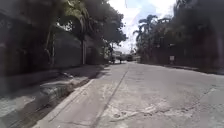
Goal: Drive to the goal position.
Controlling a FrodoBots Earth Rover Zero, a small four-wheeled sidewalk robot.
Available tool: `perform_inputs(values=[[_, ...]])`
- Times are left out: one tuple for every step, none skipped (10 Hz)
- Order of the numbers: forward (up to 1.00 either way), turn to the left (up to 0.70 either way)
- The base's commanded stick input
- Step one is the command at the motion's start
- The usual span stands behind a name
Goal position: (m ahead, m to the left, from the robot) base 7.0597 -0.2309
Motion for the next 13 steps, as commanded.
perform_inputs(values=[[0.70,0.00],[0.70,0.00],[0.70,0.00],[0.70,0.00],[0.70,0.00],[0.70,0.00],[0.70,0.00],[0.70,0.00],[0.70,0.00],[0.70,0.00],[0.70,0.00],[0.70,0.00],[0.70,0.00]])
